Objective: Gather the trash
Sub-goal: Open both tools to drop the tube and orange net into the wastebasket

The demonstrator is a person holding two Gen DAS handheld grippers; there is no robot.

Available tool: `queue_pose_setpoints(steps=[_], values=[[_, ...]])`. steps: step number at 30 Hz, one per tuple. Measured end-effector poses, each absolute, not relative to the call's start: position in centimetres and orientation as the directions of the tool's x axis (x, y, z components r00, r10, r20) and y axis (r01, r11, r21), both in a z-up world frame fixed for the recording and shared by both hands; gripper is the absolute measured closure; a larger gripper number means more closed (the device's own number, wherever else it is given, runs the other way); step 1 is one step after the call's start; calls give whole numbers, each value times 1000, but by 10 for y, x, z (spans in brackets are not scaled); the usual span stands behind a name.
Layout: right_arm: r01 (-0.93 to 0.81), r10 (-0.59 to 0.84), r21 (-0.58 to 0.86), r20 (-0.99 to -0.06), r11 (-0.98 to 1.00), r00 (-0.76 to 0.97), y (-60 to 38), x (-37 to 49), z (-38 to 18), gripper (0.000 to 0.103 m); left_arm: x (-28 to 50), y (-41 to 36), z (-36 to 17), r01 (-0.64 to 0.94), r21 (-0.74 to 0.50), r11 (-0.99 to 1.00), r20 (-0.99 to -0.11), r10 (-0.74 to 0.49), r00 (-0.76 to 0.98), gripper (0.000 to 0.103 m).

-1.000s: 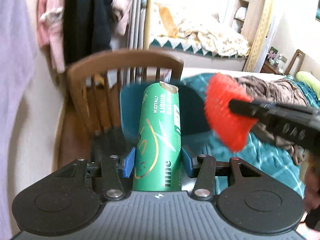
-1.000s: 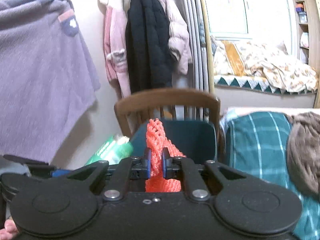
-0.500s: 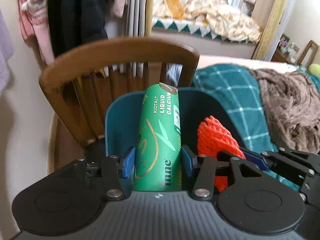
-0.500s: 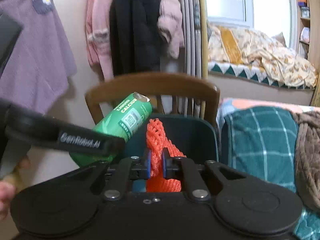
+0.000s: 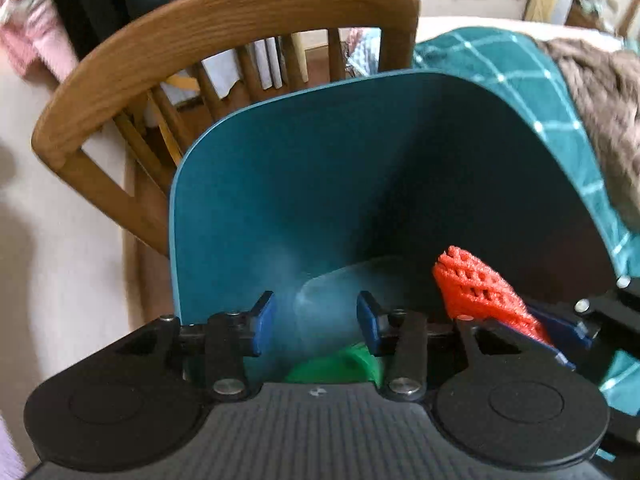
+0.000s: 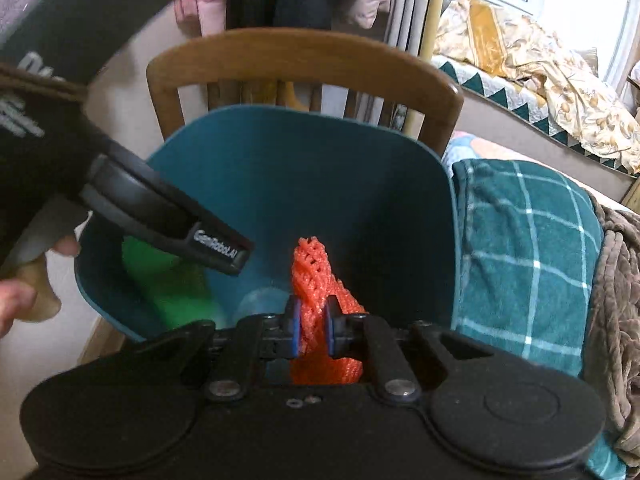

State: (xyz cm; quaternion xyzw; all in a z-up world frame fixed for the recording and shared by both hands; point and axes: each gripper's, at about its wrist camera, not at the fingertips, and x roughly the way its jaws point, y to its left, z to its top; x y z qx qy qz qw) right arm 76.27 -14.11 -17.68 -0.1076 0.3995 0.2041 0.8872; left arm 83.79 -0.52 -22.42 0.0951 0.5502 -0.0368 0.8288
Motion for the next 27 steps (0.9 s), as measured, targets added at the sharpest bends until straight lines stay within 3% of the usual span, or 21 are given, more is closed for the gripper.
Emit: queue_pose_setpoints(steps=[8,20,27], values=[[-461,288,-19,-758,887,585,-143,766,-174,77,833,-10,-226,203,124,971,-917,34,396,60],[-472,325,-7,-717,881,617,-158,740,-141,55,790,-10,-191,203,58,978,-873,-49,485,47],[-488,359,4,-683,873,636,-171,710,-112,50,753,-13,-151,199,34,979,-843,-79,531,45]])
